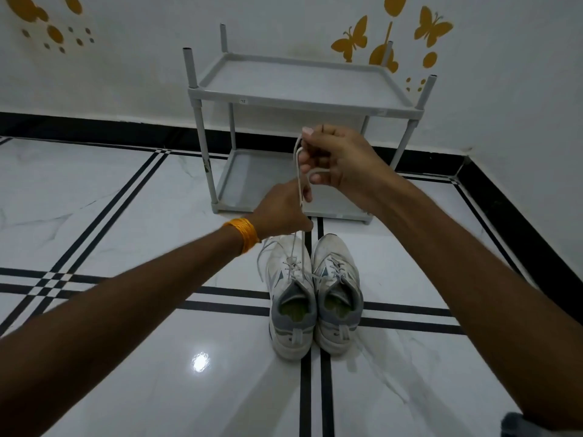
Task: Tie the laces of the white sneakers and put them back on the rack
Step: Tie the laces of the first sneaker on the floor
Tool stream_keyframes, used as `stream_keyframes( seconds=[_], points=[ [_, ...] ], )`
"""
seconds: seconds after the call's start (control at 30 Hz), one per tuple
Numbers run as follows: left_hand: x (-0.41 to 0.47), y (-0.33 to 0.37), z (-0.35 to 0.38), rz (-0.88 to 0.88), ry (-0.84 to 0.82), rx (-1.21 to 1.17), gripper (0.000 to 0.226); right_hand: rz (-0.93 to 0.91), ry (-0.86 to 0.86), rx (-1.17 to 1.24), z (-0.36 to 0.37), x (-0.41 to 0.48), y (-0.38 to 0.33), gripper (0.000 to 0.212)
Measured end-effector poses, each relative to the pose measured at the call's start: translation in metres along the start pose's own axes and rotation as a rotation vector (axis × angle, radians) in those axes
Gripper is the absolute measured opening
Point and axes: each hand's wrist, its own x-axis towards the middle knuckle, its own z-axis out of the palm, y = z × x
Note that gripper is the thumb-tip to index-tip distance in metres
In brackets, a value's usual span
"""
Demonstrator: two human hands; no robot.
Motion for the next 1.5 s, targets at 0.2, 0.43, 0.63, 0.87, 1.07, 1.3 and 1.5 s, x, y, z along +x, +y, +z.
stream_keyframes(
  seconds=[0.2,0.43,0.63,0.87,1.07,1.3,1.5],
  points=[
    [-0.006,-0.012,0.008,0.201,0.219,0.11,0.042,0.072,0.313,0.458,-0.017,0.022,0.029,0.009],
    [-0.018,-0.02,0.018,0.394,0.28,0.271,0.017,0.433,0.449,0.695,-0.028,0.031,0.098,0.012],
    [-0.009,-0.006,-0.001,-0.464,-0.191,-0.651,0.022,0.399,0.442,-0.083,-0.025,0.017,0.123,0.019],
    [-0.003,-0.004,-0.005,-0.591,-0.283,-1.101,0.04,0.131,0.031,-0.521,-0.015,-0.008,0.068,0.038],
    [-0.004,-0.001,-0.002,-0.592,-0.285,-1.108,0.036,0.076,0.036,-0.626,-0.015,-0.005,0.079,0.022],
    [-0.005,-0.008,0.0,-0.565,-0.18,-0.987,0.025,0.189,0.076,-0.3,-0.026,-0.003,0.088,0.011],
    [-0.009,-0.035,0.003,-0.521,-0.003,-0.749,0.007,0.182,0.268,-0.878,-0.073,-0.003,0.111,0.035]
  ],
)
